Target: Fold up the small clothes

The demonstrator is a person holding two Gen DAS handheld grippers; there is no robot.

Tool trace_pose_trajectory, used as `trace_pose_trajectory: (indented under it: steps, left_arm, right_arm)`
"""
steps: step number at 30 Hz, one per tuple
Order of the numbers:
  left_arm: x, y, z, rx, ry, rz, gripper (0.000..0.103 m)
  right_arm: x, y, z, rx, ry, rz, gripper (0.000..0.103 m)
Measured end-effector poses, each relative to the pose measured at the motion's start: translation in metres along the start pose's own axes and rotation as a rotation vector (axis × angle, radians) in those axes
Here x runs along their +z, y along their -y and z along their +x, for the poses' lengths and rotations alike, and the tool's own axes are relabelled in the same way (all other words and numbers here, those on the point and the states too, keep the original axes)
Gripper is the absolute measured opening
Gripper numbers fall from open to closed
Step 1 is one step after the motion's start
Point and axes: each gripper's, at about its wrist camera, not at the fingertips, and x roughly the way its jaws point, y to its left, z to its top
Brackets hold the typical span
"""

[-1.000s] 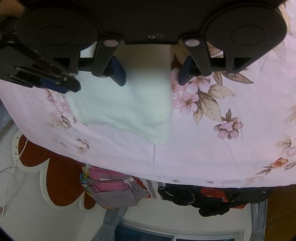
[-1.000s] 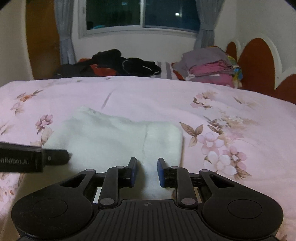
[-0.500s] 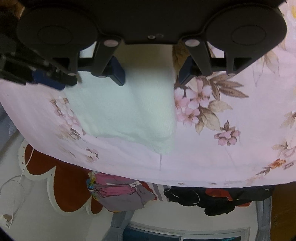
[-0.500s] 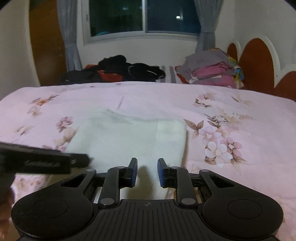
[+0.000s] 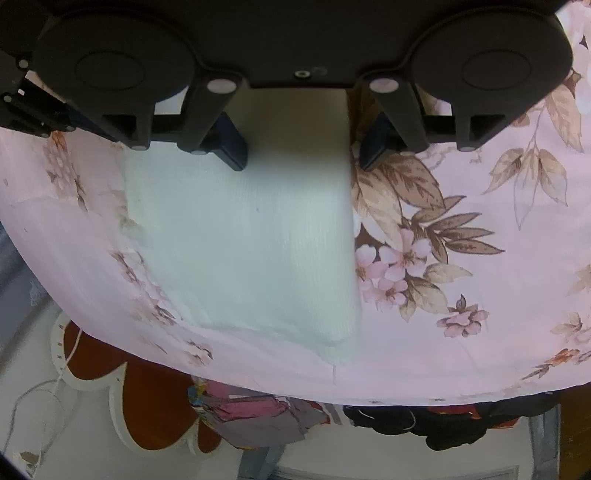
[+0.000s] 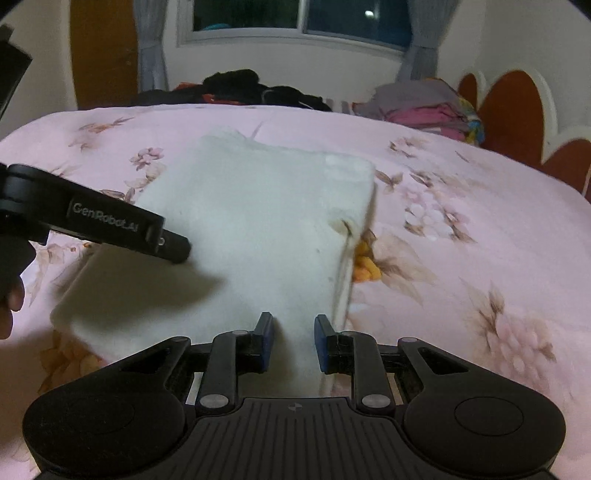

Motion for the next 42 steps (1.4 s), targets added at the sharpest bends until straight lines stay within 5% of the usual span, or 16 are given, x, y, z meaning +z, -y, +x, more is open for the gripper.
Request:
trace_pose_trajectory:
  steps: [4,13,16,17,22,36,42]
  left_arm:
    - [-0.008,-0.001,-0.003,-0.018,-0.005,0.046,0.071]
    - [-0.009,-0.008,-0.022,-0.052,-0.011,0.085,0.074]
    - [0.000,-0.011,-0.024,-0.069,-0.008,0.058,0.074]
    - [0.003,-0.011,-0.024,-0.073,-0.006,0.052,0.075]
    - [0.020,-0.011,-0.019,-0.087,0.003,0.022,0.077]
    - [0.047,-0.033,0.030,-0.165,-0.040,-0.134,0.075]
    - [0.047,-0.035,0.037,-0.200,-0.047,-0.179,0.062]
  right_arm:
    - [-0.014,0.005,-0.008,-0.035,-0.006,0.119,0.038]
    - [-0.002,0.009,-0.033,-0.037,-0.002,0.289,0.040]
    - [0.004,0.010,-0.041,-0.030,0.015,0.322,0.073]
    - [0.007,0.011,-0.044,-0.030,0.025,0.327,0.076]
    - [0.028,0.026,-0.042,-0.021,0.051,0.340,0.076]
    - [0.069,0.089,0.056,0.209,0.009,0.526,0.075]
    - [0.058,0.098,0.073,0.305,-0.008,0.567,0.075]
